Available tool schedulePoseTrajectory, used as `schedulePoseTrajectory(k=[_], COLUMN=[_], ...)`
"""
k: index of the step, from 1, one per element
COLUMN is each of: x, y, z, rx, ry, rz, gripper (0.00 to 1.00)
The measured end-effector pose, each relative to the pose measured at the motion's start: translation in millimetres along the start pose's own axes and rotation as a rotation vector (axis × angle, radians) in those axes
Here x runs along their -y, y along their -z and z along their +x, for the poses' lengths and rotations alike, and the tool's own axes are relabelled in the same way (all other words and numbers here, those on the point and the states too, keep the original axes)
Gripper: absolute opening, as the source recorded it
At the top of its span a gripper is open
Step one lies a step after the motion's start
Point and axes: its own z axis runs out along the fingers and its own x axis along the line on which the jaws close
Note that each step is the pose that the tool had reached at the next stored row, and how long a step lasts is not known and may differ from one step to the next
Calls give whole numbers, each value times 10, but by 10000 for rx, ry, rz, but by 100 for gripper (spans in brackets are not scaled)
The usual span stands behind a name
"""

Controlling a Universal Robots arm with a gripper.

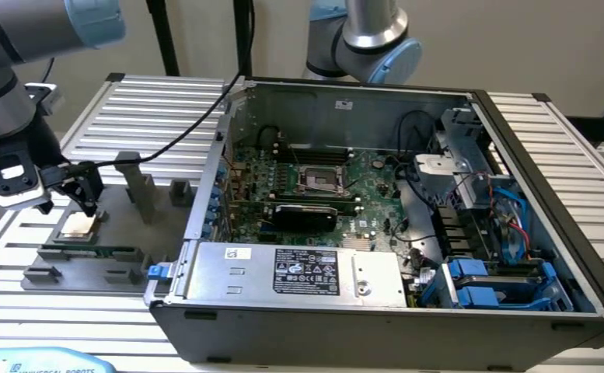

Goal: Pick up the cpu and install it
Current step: 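Pick up the cpu and move it towards the insertion slot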

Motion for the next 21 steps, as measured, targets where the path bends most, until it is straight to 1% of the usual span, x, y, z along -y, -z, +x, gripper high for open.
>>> schedulePoseTrajectory(k=[16, 21], x=[-35, -42], y=[-294, -354], z=[31, 39], rx=[24, 23], ry=[142, 159], rz=[2, 1], gripper=[71, 71])
